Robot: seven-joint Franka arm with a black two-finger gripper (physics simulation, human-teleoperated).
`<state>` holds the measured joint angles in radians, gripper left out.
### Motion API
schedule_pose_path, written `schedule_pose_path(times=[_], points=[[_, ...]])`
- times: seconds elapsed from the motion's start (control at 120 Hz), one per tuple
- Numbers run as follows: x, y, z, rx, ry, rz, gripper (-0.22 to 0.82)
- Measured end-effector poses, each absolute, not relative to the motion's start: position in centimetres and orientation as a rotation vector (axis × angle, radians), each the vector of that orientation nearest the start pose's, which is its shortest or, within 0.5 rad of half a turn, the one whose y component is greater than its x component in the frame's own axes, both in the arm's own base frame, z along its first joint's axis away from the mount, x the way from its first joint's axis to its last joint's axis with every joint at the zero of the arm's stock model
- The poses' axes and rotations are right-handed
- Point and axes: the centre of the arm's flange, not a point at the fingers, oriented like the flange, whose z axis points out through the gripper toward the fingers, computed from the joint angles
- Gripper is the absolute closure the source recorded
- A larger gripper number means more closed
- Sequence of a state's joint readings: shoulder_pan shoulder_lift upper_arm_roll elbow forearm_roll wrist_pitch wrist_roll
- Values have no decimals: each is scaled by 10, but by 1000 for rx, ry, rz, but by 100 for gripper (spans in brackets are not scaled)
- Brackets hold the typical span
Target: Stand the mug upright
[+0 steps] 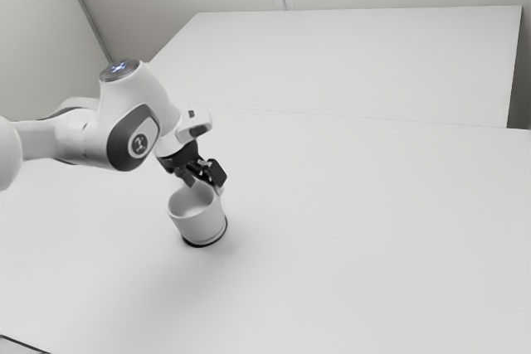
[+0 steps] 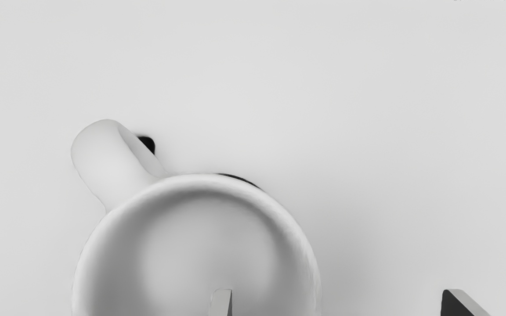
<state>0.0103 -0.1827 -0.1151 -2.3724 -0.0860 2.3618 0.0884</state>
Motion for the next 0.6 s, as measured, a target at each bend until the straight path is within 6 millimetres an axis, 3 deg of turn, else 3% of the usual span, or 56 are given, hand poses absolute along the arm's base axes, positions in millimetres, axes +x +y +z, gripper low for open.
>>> schedule_pose_path(times=[0.342,0.6], points=[[533,-64,523,-3208,117,-95,2],[549,-68,576,-3191,83,-22,1]])
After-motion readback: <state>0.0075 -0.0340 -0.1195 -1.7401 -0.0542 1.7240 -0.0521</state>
